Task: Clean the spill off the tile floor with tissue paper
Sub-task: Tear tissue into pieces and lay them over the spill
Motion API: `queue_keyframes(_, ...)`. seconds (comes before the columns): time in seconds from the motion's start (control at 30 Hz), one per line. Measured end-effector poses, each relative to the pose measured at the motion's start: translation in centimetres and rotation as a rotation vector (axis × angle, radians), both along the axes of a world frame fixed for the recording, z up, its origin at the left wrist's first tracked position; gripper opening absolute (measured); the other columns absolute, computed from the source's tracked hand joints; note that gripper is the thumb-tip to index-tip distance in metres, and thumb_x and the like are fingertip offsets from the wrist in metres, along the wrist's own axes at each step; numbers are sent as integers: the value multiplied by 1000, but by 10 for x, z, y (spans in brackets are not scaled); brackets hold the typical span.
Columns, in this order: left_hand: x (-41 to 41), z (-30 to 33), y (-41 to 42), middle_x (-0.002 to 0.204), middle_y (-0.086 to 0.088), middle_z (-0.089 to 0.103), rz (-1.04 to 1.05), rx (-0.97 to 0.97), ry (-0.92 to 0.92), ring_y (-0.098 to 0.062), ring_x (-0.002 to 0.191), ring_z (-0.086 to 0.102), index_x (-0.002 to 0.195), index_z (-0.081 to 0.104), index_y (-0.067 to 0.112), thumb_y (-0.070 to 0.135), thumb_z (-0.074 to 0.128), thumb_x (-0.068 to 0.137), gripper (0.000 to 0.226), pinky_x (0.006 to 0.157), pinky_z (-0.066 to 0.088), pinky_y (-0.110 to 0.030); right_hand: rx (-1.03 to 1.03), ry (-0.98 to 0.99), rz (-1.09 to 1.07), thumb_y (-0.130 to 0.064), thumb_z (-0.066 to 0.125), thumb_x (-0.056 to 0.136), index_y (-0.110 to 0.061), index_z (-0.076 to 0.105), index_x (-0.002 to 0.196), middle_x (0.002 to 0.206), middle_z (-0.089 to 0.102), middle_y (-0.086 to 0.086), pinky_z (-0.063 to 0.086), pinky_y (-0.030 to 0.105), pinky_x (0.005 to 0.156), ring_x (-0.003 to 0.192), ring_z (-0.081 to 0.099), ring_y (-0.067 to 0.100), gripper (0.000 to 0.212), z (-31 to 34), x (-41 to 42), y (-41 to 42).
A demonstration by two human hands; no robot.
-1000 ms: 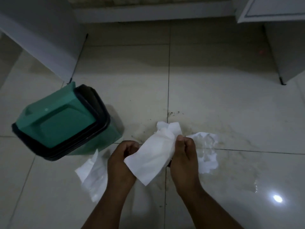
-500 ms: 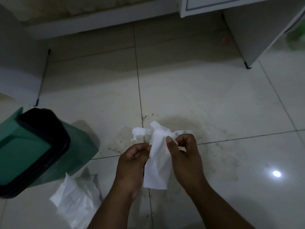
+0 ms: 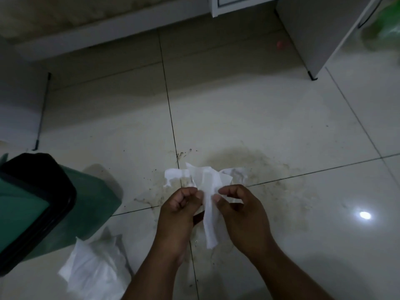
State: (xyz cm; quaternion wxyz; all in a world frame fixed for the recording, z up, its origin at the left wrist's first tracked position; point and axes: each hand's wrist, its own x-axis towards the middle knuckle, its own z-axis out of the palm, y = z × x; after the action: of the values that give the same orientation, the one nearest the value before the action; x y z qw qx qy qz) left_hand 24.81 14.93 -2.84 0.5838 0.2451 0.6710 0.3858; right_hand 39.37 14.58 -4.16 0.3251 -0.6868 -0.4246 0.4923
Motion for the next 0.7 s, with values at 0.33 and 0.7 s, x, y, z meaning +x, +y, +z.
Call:
queue_keyframes(0.33, 4, -3, -1, 106, -5, 78, 73, -65, -32, -30, 96, 74, 100, 74, 25, 21, 56, 101, 19, 82, 60, -52, 42, 156, -222, -27, 80, 81, -35, 66, 105, 81, 73, -12, 56, 28, 72, 76, 70, 4, 29, -7, 13, 1)
queue_keyframes(0.7, 17, -9, 0, 102, 24, 74, -116, 94, 240, 3, 93, 67, 107, 70, 49, 74, 66, 70, 45, 78, 53, -25, 90, 224, -167, -25, 79, 83, -40, 74, 87, 85, 75, -22, 53, 10, 67, 80, 71, -2, 16, -13, 14, -2)
